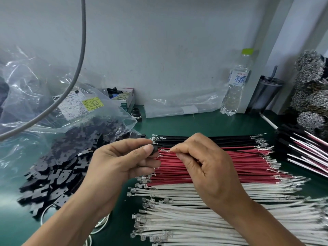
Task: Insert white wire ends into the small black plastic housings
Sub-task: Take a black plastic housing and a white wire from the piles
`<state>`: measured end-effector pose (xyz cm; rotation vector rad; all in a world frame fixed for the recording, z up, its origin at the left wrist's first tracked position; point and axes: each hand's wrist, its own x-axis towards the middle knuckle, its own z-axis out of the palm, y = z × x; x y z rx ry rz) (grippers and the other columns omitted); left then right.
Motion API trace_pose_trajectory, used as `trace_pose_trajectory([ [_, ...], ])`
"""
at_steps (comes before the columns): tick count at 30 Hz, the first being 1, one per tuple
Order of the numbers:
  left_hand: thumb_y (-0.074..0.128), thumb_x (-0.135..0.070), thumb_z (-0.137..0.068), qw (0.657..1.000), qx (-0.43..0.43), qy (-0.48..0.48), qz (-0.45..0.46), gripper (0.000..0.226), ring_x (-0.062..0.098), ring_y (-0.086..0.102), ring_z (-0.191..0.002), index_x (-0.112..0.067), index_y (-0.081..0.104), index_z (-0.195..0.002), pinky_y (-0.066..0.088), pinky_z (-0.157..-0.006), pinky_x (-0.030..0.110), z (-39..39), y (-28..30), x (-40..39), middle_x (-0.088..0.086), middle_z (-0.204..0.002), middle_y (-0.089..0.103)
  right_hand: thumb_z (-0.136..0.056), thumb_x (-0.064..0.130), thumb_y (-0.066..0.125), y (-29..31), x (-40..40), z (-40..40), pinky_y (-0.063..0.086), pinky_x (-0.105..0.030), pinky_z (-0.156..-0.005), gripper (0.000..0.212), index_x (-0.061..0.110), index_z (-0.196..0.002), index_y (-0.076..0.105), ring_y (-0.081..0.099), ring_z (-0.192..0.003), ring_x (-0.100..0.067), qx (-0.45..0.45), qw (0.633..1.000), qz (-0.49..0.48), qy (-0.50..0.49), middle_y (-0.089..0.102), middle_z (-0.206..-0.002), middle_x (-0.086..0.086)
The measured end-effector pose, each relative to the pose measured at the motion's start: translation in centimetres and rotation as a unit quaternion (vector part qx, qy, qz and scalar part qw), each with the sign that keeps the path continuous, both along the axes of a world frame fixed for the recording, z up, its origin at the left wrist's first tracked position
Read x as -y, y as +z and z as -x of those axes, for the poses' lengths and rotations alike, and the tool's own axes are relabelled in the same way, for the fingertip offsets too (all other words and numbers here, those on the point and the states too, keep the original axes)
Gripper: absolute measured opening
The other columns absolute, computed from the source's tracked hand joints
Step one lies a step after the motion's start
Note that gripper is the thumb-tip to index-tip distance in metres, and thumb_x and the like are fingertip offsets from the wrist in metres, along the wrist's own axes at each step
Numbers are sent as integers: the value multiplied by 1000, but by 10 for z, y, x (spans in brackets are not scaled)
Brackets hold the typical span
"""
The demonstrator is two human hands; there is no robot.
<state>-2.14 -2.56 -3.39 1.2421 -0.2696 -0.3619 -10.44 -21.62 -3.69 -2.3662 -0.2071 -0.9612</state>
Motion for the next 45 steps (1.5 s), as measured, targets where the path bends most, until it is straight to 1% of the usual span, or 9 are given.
trace_pose_trajectory([
  [11, 81, -24, -68, 998, -44, -48, 14, 33, 30, 78, -74, -4, 81, -94, 61, -59, 27, 2, 3, 1, 29, -96, 76, -103, 25, 55, 3, -3, 2, 54, -36, -65, 22, 16, -104, 74, 62, -82, -13, 16, 997, 69, 5, 63, -92, 5],
  [15, 89, -23, -70, 996, -62, -61, 8, 35, 28, 77, -72, -1, 80, -96, 61, -57, 25, 1, 4, 0, 29, -96, 75, -95, 6, 67, 7, 0, 5, 50, -36, -54, 14, 13, -105, 74, 57, -76, -18, 42, 979, 195, -32, 61, -90, 1],
  [19, 91, -26, -64, 995, -68, -70, 3, 44, 27, 77, -71, 0, 79, -98, 62, -58, 27, -1, 4, -2, 30, -97, 75, -89, -4, 64, 11, -1, 7, 42, -35, -46, 19, 11, -97, 72, 48, -70, -18, 59, 958, 272, -61, 59, -86, 0],
  [23, 85, -22, -66, 995, -74, -68, -4, 36, 27, 77, -70, -1, 80, -95, 61, -56, 27, -2, 5, -4, 28, -94, 76, -93, -1, 59, 14, -5, 8, 40, -33, -47, 18, 11, -92, 72, 47, -69, -18, 50, 953, 292, -63, 58, -83, -1],
  [30, 84, -20, -63, 995, -70, -67, -14, 36, 27, 77, -69, -1, 80, -93, 61, -54, 26, -2, 6, -4, 28, -93, 76, -91, -1, 63, 14, -4, 8, 38, -32, -46, 16, 11, -89, 72, 46, -69, -18, 50, 949, 304, -69, 58, -82, -1],
  [34, 85, -19, -62, 995, -71, -65, -23, 34, 29, 77, -69, -1, 80, -91, 61, -54, 27, -1, 6, -4, 28, -93, 76, -88, -3, 67, 10, -5, 6, 41, -32, -47, 15, 12, -91, 72, 46, -70, -16, 42, 956, 283, -61, 57, -83, 1],
  [41, 86, -23, -61, 995, -39, -62, -60, 37, 31, 77, -70, -3, 81, -92, 62, -56, 28, 6, 3, 0, 27, -91, 76, -100, 18, 60, 3, -8, 4, 52, -34, -63, 14, 17, -100, 74, 60, -79, -11, -19, 995, 101, 16, 61, -90, 8],
  [43, 86, -26, -61, 997, -7, -44, -67, 36, 31, 77, -70, -8, 82, -92, 63, -59, 29, 7, 3, 1, 24, -89, 77, -100, 21, 58, 3, -11, 3, 53, -33, -66, 17, 18, -101, 74, 61, -81, -9, -27, 997, 72, 18, 62, -91, 9],
  [45, 88, -28, -64, 990, 92, -16, -105, 35, 26, 78, -75, -21, 82, -98, 64, -64, 28, 8, 4, 1, 12, -90, 80, -99, 23, 57, 3, -10, 2, 53, -33, -70, 18, 19, -102, 75, 63, -85, -8, -40, 999, 29, 13, 64, -93, 10],
])
